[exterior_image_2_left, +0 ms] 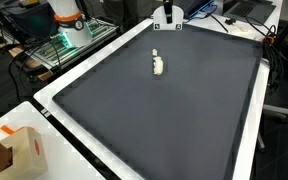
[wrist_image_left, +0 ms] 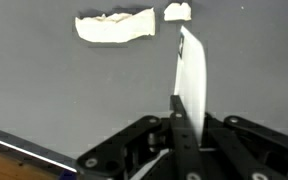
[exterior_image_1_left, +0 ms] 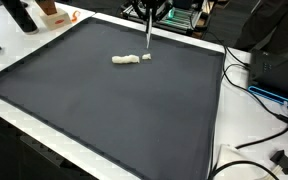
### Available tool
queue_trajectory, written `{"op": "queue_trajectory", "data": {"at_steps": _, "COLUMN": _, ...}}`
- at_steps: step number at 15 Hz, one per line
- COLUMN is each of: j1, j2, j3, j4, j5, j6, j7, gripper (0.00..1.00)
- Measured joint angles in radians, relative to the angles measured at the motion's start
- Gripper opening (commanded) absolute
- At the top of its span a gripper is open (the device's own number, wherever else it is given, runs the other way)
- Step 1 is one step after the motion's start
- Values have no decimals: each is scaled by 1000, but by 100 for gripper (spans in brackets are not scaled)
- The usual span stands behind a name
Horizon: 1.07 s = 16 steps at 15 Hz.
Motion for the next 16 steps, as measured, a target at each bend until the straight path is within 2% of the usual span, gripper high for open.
{"op": "queue_trajectory", "data": {"at_steps": 6, "j1": 2, "j2": -78, "j3": 1, "j4": -1, "j5": -38, "j6": -73, "j7": 79, "gripper": 1}}
{"op": "queue_trajectory", "data": {"at_steps": 7, "j1": 2, "j2": -87, "j3": 1, "j4": -1, "j5": -55, "j6": -84, "j7": 94, "gripper": 4}}
{"op": "queue_trajectory", "data": {"at_steps": 16, "j1": 3, "j2": -84, "j3": 0, "j4": 6, "j5": -58, "j6": -86, "j7": 99, "gripper": 1}}
